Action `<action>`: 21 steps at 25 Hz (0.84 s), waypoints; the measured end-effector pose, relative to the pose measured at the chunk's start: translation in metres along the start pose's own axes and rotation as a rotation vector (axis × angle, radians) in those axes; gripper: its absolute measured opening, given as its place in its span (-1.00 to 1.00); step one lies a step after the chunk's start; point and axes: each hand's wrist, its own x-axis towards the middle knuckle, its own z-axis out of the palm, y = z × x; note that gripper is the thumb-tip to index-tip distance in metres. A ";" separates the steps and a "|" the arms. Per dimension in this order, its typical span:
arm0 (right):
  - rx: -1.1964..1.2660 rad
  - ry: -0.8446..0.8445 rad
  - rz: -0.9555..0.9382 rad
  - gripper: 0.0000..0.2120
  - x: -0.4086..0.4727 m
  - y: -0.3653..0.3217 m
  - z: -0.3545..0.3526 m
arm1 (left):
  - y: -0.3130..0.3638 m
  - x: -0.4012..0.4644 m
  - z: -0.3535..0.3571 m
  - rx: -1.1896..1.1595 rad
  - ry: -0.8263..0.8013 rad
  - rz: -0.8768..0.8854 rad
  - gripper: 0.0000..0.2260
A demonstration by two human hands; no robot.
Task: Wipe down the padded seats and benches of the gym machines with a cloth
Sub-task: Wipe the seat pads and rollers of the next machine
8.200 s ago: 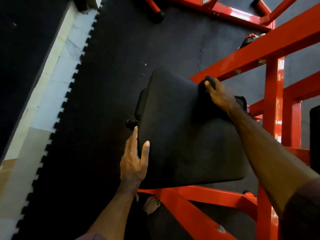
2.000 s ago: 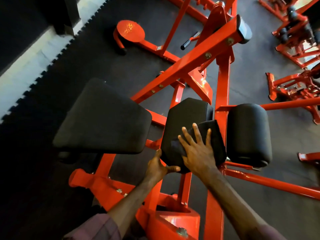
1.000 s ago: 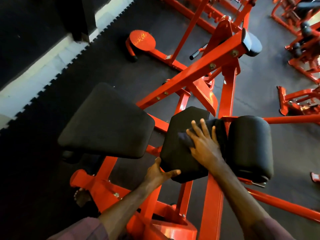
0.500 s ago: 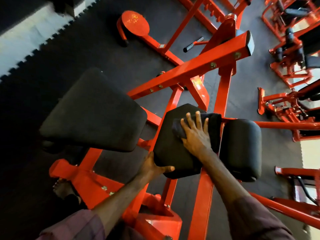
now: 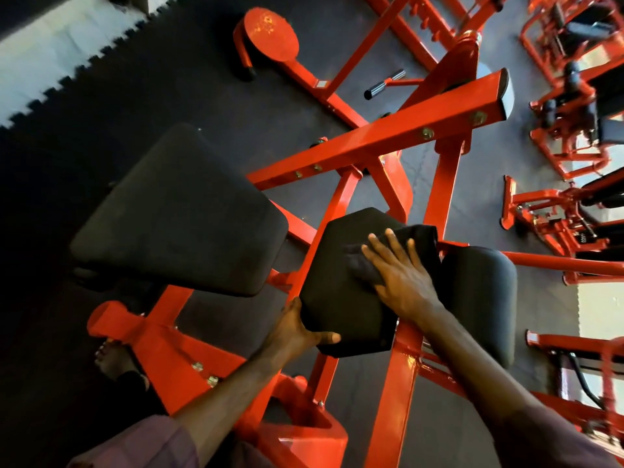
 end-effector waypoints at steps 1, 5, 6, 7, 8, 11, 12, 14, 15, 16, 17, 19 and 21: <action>0.019 0.010 0.040 -0.21 0.007 0.008 -0.004 | 0.001 0.001 -0.001 0.000 -0.008 0.002 0.04; 0.041 0.014 0.258 -0.22 0.056 -0.010 -0.014 | 0.002 0.003 -0.002 0.029 -0.016 0.013 0.09; 0.013 -0.012 0.199 -0.23 0.053 -0.012 -0.012 | 0.002 0.002 -0.003 0.034 -0.018 0.005 0.09; -0.007 -0.038 0.116 -0.24 0.043 -0.007 -0.009 | 0.001 0.001 -0.003 0.031 -0.021 0.003 0.09; -0.008 -0.067 0.057 -0.26 0.032 0.004 -0.011 | 0.002 0.001 -0.005 0.021 -0.029 0.000 0.10; 0.091 -0.037 0.177 -0.28 0.047 0.023 -0.023 | 0.007 0.003 -0.010 0.020 -0.059 0.013 0.19; 0.102 -0.016 0.270 -0.29 0.063 0.016 -0.024 | 0.007 0.005 -0.011 0.028 -0.069 0.016 0.21; 0.033 -0.035 0.297 -0.29 0.084 -0.004 -0.021 | 0.008 0.007 -0.010 0.049 -0.074 0.027 0.22; -0.026 -0.052 0.212 -0.28 0.084 -0.008 -0.017 | 0.007 0.008 -0.010 0.064 -0.069 0.032 0.22; -0.072 -0.074 0.103 -0.28 0.077 -0.005 -0.011 | 0.006 0.008 -0.010 0.073 -0.062 0.033 0.22; -0.092 -0.097 0.027 -0.29 0.067 0.005 -0.012 | 0.005 0.008 -0.010 0.069 -0.060 0.039 0.22; -0.049 -0.083 0.053 -0.30 0.065 0.028 -0.020 | 0.004 0.009 -0.011 0.043 -0.061 0.058 0.19; 0.054 -0.044 0.253 -0.34 0.096 0.028 -0.022 | 0.004 0.011 -0.011 0.035 -0.057 0.072 0.17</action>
